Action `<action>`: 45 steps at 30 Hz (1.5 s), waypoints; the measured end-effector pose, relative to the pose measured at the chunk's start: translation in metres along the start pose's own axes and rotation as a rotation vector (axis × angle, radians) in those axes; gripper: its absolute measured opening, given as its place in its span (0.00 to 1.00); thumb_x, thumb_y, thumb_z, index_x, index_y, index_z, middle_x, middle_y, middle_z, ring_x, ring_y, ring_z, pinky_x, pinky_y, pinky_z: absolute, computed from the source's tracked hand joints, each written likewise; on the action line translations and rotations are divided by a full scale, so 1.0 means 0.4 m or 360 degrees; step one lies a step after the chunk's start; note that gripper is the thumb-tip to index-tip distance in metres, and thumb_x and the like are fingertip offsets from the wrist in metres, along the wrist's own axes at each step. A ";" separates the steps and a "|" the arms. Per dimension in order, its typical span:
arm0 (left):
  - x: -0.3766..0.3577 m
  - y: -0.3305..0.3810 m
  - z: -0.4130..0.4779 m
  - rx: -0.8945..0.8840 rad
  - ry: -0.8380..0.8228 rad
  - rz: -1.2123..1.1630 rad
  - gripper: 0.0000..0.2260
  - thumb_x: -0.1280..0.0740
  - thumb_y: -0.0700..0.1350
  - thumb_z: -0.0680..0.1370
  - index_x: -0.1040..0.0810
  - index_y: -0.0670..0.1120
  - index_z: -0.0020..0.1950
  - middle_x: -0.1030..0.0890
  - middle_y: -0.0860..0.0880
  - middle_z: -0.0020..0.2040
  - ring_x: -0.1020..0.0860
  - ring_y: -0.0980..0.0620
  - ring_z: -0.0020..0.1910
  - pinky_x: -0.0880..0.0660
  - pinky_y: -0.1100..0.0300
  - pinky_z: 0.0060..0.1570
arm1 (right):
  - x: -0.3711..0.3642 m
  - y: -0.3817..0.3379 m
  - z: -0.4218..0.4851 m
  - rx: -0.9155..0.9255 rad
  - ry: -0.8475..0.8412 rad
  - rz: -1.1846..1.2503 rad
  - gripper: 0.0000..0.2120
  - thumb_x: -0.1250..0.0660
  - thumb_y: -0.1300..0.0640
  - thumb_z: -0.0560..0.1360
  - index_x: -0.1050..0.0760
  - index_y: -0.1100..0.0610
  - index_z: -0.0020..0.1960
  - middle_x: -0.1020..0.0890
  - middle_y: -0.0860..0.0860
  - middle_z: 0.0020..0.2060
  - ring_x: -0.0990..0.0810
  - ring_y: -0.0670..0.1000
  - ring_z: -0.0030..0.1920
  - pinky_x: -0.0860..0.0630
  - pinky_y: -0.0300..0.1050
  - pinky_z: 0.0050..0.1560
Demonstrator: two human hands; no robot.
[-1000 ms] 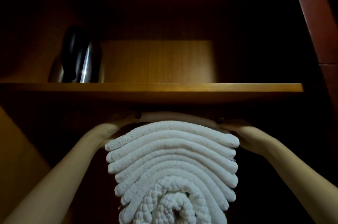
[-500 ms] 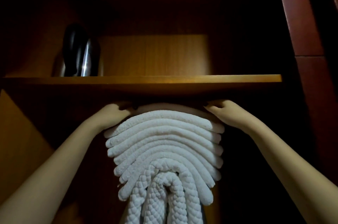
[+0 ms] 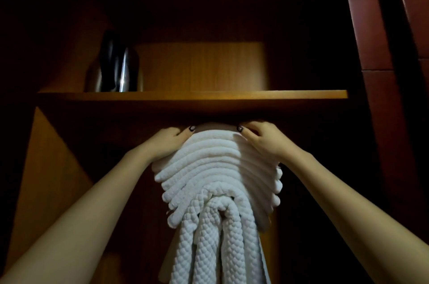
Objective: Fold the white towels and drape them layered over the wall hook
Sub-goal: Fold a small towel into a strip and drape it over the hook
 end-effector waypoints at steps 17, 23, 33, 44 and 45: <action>0.172 -0.221 -0.761 -0.0412 0.0226 0.0539 0.22 0.41 0.54 0.82 0.34 0.48 0.75 0.35 0.49 0.76 0.44 0.50 0.77 0.46 0.49 0.75 | -0.313 -0.550 -0.496 0.0187 -0.0085 0.0114 0.22 0.37 0.56 0.80 0.31 0.60 0.73 0.35 0.60 0.73 0.31 0.59 0.70 0.35 0.47 0.68; 0.182 -0.416 -1.195 0.0104 0.0282 0.0358 0.19 0.41 0.49 0.83 0.32 0.48 0.73 0.32 0.48 0.74 0.40 0.49 0.75 0.46 0.49 0.75 | -0.563 -0.767 -0.798 0.0001 -0.0338 0.0312 0.24 0.42 0.51 0.83 0.37 0.56 0.76 0.39 0.59 0.76 0.45 0.59 0.78 0.44 0.56 0.77; 0.238 -0.655 -1.858 0.0722 0.0223 0.0636 0.21 0.39 0.45 0.80 0.31 0.45 0.74 0.31 0.46 0.73 0.37 0.48 0.75 0.42 0.48 0.74 | -0.936 -1.177 -1.243 0.0037 -0.0882 0.0432 0.25 0.42 0.53 0.82 0.40 0.57 0.77 0.38 0.59 0.76 0.48 0.60 0.78 0.47 0.57 0.76; 0.391 -0.847 -2.485 0.1492 -0.0112 0.1014 0.22 0.40 0.47 0.81 0.34 0.46 0.75 0.34 0.46 0.74 0.38 0.47 0.74 0.44 0.48 0.73 | -1.203 -1.639 -1.609 0.0616 -0.1632 0.0492 0.28 0.42 0.52 0.81 0.45 0.57 0.78 0.40 0.62 0.75 0.45 0.62 0.76 0.45 0.59 0.74; 0.403 -0.857 -2.528 0.1544 -0.0127 0.1030 0.22 0.39 0.47 0.81 0.34 0.46 0.75 0.33 0.46 0.74 0.38 0.47 0.74 0.44 0.47 0.73 | -1.219 -1.690 -1.639 0.0664 -0.1677 0.0524 0.28 0.41 0.52 0.81 0.45 0.57 0.78 0.41 0.62 0.75 0.46 0.62 0.76 0.46 0.59 0.74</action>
Point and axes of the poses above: each hand's wrist, its own z-axis towards the middle knuckle, its own x-axis out of the back of the hand, y = z × x, the point moved 3 cm from there along z, towards the middle knuckle
